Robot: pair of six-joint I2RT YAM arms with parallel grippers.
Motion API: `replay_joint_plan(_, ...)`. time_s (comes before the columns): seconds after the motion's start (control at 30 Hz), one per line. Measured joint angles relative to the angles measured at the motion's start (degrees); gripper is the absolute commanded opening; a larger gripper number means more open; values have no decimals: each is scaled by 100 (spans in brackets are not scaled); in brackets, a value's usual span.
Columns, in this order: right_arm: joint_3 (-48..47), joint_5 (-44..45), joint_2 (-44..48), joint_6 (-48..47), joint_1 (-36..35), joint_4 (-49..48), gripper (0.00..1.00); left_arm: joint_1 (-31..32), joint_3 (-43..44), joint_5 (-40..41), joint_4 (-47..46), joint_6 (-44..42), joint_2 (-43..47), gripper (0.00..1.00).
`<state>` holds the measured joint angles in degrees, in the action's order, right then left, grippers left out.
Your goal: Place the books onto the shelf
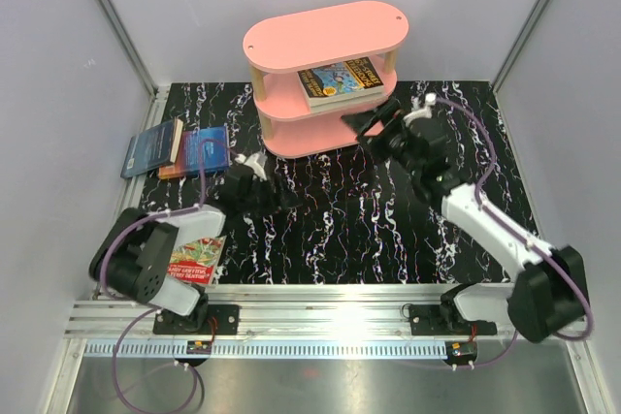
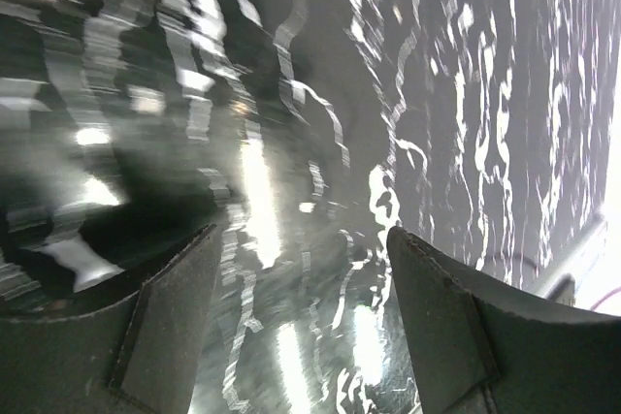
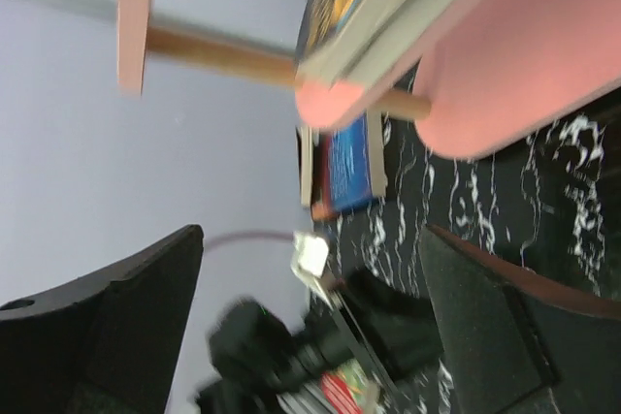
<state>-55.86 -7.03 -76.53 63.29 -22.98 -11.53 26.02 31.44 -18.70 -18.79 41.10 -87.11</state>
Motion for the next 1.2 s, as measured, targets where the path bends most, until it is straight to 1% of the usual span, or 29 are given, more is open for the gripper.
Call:
replay_joint_plan(0.03, 160, 122, 258, -146, -219, 96, 100, -151, 4, 44, 234, -63, 212, 75)
replay_joint_plan(0.07, 389, 223, 544, -304, -485, 138, 100, -321, 20, 125, 514, -107, 446, 78)
replay_joint_plan(0.13, 887, 317, 942, -483, -925, 197, 100, -619, 76, 592, 1029, -173, 914, 83)
replay_joint_plan(0.2, 1475, 356, 1115, -525, -1075, 210, 100, -887, 111, 1314, 1445, -151, 1408, 91)
replay_joint_plan(0.27, 2006, 398, 1115, -520, -1091, 223, 100, -1073, 92, 1814, 1681, -46, 1825, 99)
replay_joint_plan(0.3, 2262, 417, 1110, -520, -1093, 286, 100, -1174, 48, 2039, 1746, 44, 2052, 99)
replay_joint_plan(0.4, 2614, 398, 1097, -531, -1132, 527, 100, -1718, -243, 2356, 1611, 466, 2691, 99)
replay_joint_plan(0.47, 2616, 345, 1102, -568, -1152, 511, 100, -2317, -520, 2345, 1373, 787, 2986, 99)
replay_joint_plan(0.53, 2614, 295, 1128, -612, -1163, 474, 100, -3112, -761, 2205, 1043, 1202, 3051, 99)
replay_joint_plan(0.63, 2616, 284, 1204, -669, -1165, 468, 100, -4166, -970, 1797, 321, 1880, 2592, 99)
replay_joint_plan(0.7, 2638, 286, 1296, -682, -1165, 437, 100, -4627, -1123, 1423, -608, 2468, 1886, 99)
replay_joint_plan(0.73, 2667, 286, 1340, -682, -1165, 396, 100, -4750, -1217, 1298, -1019, 2699, 1591, 99)
replay_joint_plan(0.87, 2754, 264, 1392, -682, -1174, 361, 100, -5084, -1740, 826, -3331, 4094, -133, 99)
replay_joint_plan(0.93, 2824, 234, 1401, -682, -1176, 358, 100, -5184, -1648, 636, -4535, 4815, -1054, 99)
replay_joint_plan(1.0, 2900, 199, 1421, -684, -1176, 372, 100, -5241, -1532, 503, -5324, 5383, -1665, 99)
replay_joint_plan(1.07, 2949, 190, 1434, -695, -1180, 387, 100, -5289, -1467, 472, -5757, 5661, -1976, 99)
replay_joint_plan(1.2, 2977, 188, 1434, -702, -1180, 389, 100, -5302, -1602, 522, -5877, 5702, -1915, 99)
